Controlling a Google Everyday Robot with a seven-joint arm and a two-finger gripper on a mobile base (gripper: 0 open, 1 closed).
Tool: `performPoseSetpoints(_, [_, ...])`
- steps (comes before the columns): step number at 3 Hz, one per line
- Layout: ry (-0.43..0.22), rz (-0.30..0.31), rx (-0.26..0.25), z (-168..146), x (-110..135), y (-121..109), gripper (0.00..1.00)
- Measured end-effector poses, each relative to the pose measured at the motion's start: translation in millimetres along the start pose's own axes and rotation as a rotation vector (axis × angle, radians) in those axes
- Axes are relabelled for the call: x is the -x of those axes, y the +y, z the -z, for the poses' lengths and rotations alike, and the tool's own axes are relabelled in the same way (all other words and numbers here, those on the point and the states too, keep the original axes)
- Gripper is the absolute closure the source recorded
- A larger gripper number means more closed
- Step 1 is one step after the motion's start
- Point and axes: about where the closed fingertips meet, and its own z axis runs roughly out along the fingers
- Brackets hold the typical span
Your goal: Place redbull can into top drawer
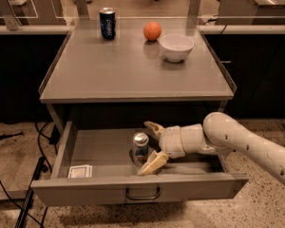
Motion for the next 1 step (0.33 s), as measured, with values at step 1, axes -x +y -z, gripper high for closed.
performPoseSetpoints(1, [0.0, 0.0, 0.0, 0.0, 0.0, 0.0, 0.0])
